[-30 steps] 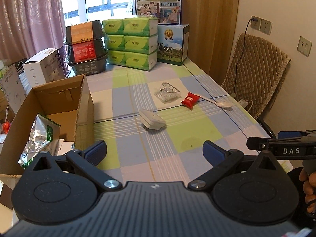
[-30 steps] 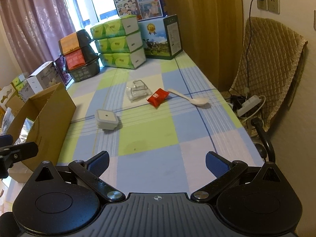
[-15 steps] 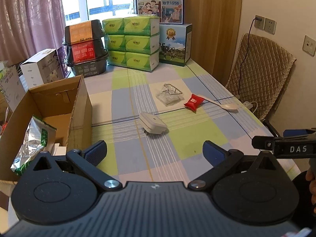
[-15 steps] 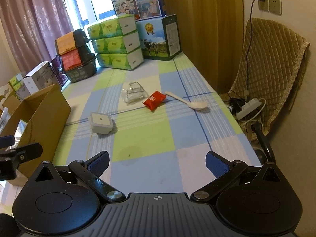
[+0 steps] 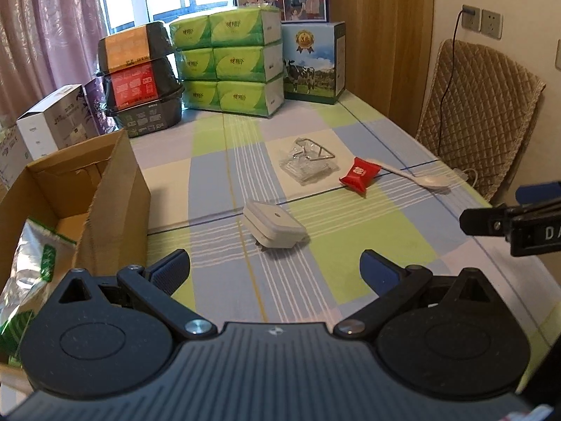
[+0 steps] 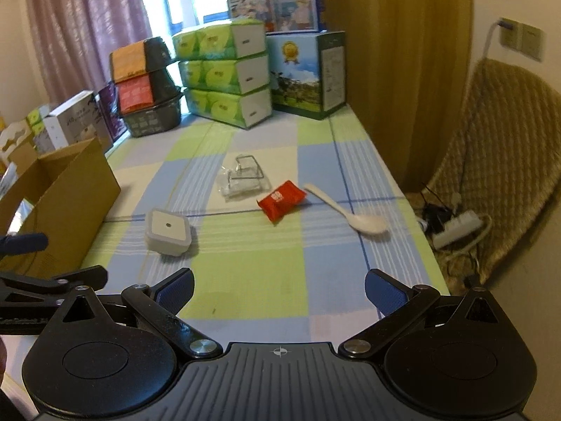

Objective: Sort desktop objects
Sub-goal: 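Move the left tool to the white square plug device while the right tool approaches the red candy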

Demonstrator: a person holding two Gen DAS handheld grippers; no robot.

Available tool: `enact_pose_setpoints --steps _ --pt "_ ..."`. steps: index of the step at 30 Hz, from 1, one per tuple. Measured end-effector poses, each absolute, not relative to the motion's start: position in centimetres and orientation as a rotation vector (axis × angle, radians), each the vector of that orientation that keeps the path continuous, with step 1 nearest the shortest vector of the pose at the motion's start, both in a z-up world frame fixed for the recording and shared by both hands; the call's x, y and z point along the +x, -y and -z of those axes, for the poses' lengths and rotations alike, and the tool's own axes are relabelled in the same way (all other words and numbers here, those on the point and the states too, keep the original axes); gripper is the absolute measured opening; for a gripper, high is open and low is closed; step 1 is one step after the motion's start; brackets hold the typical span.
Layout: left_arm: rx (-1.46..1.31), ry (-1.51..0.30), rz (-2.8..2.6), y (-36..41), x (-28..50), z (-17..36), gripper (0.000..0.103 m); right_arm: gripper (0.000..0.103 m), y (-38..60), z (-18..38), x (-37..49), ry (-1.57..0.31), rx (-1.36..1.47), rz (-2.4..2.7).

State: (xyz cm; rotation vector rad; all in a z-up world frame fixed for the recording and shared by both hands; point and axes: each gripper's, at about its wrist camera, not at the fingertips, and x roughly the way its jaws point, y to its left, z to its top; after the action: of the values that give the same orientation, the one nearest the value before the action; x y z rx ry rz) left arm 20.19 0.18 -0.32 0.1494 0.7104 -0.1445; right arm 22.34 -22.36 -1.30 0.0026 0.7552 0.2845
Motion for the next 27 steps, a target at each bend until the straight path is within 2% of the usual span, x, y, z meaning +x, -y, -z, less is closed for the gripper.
enact_pose_setpoints --steps 8,20,27 --pt "0.268 -0.743 0.218 0.3 25.0 2.5 0.101 0.101 21.7 4.5 26.8 -0.779 -0.147 -0.410" --pt "0.552 -0.906 0.517 1.0 32.1 4.6 0.100 0.100 19.5 6.6 33.5 -0.745 -0.429 -0.617" --pt "0.624 -0.944 0.588 0.9 34.9 6.0 0.094 0.093 18.0 7.4 37.2 -0.754 -0.502 -0.667"
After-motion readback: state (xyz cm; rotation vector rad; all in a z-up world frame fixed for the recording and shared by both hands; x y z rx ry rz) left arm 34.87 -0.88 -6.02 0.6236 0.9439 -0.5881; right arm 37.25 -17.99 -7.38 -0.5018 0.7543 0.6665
